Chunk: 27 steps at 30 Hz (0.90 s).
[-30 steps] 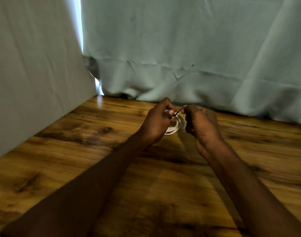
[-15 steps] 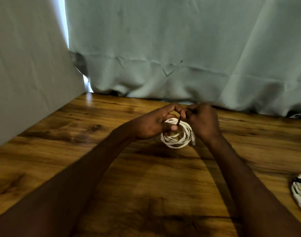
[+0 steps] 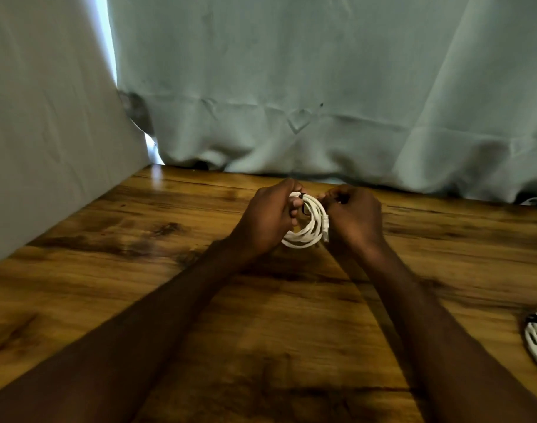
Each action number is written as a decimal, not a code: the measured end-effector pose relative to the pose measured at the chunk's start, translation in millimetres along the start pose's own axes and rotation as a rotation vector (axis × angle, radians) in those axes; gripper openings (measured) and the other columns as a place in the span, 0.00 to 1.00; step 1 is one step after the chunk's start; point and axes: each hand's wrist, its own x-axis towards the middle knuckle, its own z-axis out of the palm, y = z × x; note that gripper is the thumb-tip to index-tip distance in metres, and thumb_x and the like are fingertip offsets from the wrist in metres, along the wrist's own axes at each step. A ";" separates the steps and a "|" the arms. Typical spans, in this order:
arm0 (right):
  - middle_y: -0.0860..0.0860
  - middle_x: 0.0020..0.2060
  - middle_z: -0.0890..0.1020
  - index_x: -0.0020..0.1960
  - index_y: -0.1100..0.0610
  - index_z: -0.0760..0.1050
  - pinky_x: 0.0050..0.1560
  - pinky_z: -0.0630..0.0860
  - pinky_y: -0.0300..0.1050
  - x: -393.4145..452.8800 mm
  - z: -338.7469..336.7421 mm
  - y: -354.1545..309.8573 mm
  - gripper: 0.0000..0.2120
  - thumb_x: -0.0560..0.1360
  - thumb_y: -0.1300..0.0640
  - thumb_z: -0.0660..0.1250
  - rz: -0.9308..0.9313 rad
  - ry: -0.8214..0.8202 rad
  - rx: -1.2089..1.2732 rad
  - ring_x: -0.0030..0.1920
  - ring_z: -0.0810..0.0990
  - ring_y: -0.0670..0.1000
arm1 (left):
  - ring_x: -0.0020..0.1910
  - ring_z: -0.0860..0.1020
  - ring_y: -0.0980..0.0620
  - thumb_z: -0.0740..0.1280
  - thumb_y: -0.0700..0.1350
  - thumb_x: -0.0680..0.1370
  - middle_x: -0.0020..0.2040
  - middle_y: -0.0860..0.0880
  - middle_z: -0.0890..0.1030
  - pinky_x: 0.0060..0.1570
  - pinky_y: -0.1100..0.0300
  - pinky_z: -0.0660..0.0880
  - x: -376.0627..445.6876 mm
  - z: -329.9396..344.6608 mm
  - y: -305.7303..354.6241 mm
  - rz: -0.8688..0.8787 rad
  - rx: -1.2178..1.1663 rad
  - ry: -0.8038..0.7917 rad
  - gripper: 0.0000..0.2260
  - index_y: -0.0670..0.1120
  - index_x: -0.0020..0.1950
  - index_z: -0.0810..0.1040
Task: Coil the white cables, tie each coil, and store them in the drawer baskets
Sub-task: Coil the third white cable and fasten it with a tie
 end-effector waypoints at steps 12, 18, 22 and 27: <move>0.48 0.44 0.78 0.51 0.47 0.80 0.40 0.74 0.51 -16.8 16.9 -12.5 0.08 0.73 0.56 0.71 -0.596 -0.015 -0.357 0.46 0.79 0.54 | 0.27 0.79 0.51 0.69 0.28 0.76 0.40 0.35 0.82 0.27 0.63 0.76 15.8 -18.6 -8.2 -0.498 -0.568 0.089 0.08 0.29 0.55 0.80; 0.46 0.48 0.78 0.59 0.44 0.78 0.41 0.76 0.51 -18.1 18.3 -10.9 0.12 0.76 0.53 0.71 -0.670 -0.037 -0.427 0.48 0.79 0.53 | 0.44 0.83 0.45 0.62 0.28 0.79 0.50 0.37 0.83 0.54 0.50 0.80 19.0 -39.4 -14.7 -0.806 -0.929 -0.134 0.11 0.34 0.58 0.80; 0.47 0.48 0.79 0.59 0.44 0.80 0.43 0.76 0.56 -16.1 12.2 -12.3 0.14 0.74 0.52 0.73 -0.737 -0.047 -0.367 0.48 0.79 0.55 | 0.38 0.86 0.46 0.55 0.28 0.80 0.42 0.39 0.85 0.48 0.52 0.83 18.8 -49.0 -1.1 -0.826 -1.056 -0.247 0.13 0.34 0.53 0.80; 0.46 0.46 0.81 0.52 0.49 0.86 0.43 0.75 0.53 -16.2 15.4 -12.4 0.09 0.73 0.57 0.72 -0.747 0.019 -0.210 0.46 0.79 0.54 | 0.39 0.85 0.45 0.58 0.29 0.79 0.45 0.38 0.84 0.45 0.51 0.84 20.0 -46.0 1.4 -0.807 -0.980 -0.233 0.11 0.33 0.53 0.79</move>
